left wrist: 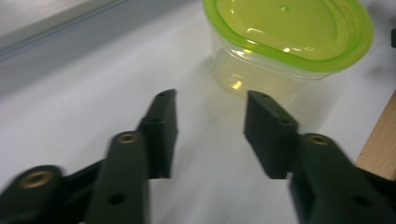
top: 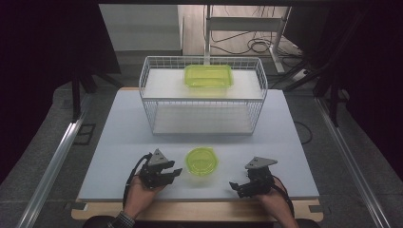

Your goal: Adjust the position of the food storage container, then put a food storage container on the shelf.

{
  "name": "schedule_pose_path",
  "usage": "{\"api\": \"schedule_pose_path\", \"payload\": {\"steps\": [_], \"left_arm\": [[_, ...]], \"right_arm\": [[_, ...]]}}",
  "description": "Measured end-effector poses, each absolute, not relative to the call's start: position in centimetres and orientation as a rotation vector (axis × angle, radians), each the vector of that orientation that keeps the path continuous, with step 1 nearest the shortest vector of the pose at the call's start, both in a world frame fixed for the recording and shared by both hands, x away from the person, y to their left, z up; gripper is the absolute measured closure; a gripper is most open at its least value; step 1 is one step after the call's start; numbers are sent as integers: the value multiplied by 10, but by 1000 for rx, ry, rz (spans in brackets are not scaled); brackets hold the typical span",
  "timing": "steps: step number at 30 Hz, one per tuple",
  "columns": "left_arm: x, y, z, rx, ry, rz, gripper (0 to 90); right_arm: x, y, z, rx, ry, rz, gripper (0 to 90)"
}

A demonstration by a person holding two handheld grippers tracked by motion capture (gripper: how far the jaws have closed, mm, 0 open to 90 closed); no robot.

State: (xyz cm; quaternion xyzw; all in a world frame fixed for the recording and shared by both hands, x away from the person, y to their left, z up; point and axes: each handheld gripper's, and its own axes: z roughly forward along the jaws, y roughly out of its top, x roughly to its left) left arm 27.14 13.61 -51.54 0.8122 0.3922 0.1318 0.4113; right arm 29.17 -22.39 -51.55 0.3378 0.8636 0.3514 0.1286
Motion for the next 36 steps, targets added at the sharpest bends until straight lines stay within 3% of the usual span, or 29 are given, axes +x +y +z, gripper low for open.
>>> {"api": "schedule_pose_path", "payload": {"steps": [6, 13, 36], "left_arm": [[259, 146, -518, 2038, 991, 392, 269], [246, 151, -520, 2058, 1008, 430, 70], [234, 151, -527, 2054, 958, 484, 13]], "right_arm": [[292, -224, -515, 984, 2509, 1028, 35], [291, -223, -516, 981, 2514, 1025, 35], [293, -226, -514, 1009, 2472, 1067, 32]]}}
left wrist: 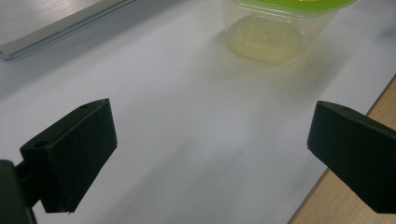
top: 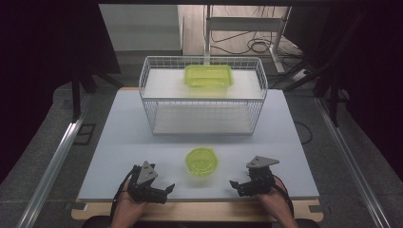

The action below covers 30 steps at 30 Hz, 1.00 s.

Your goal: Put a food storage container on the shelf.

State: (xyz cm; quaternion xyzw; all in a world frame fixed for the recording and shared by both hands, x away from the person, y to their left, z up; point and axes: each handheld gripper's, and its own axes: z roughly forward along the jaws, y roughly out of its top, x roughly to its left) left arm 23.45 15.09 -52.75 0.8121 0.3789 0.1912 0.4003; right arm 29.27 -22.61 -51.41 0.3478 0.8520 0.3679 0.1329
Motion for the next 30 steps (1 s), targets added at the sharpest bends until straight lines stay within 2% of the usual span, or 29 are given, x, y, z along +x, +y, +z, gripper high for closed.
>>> {"api": "schedule_pose_path", "payload": {"steps": [30], "left_arm": [[236, 148, -529, 2068, 930, 511, 14]], "right_arm": [[308, -224, -493, 1130, 2469, 1195, 13]]}}
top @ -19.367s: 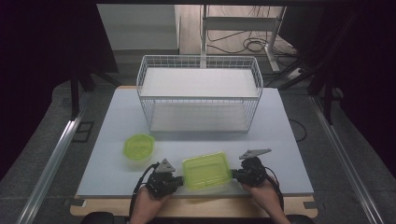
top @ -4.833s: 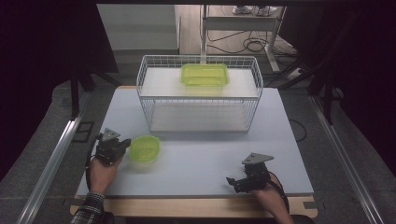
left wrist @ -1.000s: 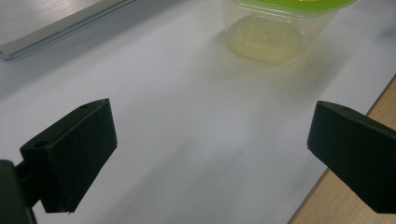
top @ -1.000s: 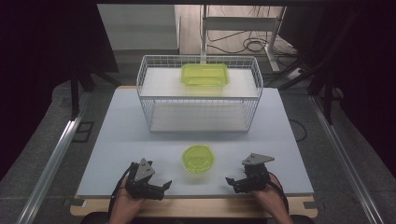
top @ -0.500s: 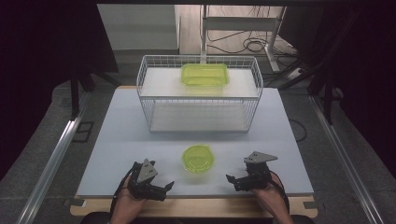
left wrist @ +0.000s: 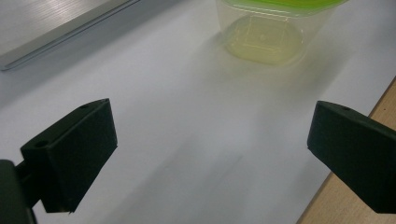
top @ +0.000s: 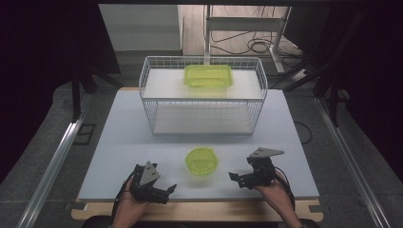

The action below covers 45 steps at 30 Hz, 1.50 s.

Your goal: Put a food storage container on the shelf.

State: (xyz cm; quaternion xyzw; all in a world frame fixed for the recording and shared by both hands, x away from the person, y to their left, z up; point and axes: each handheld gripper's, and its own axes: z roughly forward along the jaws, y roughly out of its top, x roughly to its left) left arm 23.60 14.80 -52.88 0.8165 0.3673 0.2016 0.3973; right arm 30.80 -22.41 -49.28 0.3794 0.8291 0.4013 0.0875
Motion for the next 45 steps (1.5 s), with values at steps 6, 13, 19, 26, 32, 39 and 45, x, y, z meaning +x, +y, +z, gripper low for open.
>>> {"api": "schedule_pose_path", "payload": {"steps": [6, 13, 19, 26, 32, 39, 45], "left_arm": [[236, 148, -529, 2074, 928, 506, 14], [236, 148, -529, 2068, 935, 506, 14], [237, 148, -530, 2079, 933, 508, 15], [237, 148, -530, 2089, 934, 510, 15], [237, 147, -530, 2094, 936, 515, 17], [237, 148, -530, 2092, 937, 516, 18], [237, 148, -530, 2092, 935, 515, 18]], "right_arm": [[316, -220, -486, 1211, 2507, 1231, 16], [327, -214, -476, 1261, 2519, 1274, 115], [339, -201, -470, 1234, 2560, 1290, 204], [352, -192, -472, 1258, 2617, 1348, 329], [367, -188, -477, 1289, 2666, 1401, 437], [381, -182, -485, 1342, 2723, 1434, 542], [389, -176, -489, 1385, 2759, 1460, 607]]}}
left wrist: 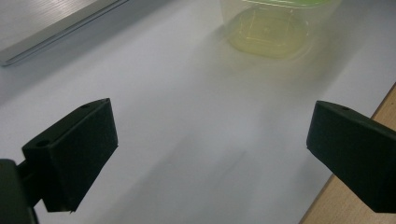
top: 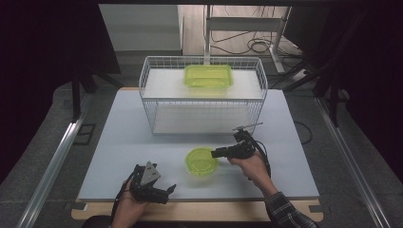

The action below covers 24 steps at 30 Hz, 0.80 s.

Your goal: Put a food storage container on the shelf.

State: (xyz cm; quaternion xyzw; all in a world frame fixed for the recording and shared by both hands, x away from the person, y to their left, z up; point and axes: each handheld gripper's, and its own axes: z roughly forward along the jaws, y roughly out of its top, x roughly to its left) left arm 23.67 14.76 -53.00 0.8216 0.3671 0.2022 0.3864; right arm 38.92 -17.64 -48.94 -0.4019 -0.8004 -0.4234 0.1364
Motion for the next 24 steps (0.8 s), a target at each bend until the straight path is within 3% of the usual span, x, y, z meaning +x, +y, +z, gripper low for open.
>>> {"api": "schedule_pose_path", "payload": {"steps": [12, 24], "left_arm": [[236, 147, -530, 2092, 930, 515, 18], [236, 147, -530, 2091, 930, 516, 18]], "right_arm": [[395, -174, -498, -1190, -2193, -1149, 789], [389, -169, -488, -1170, -2193, -1151, 809]]}}
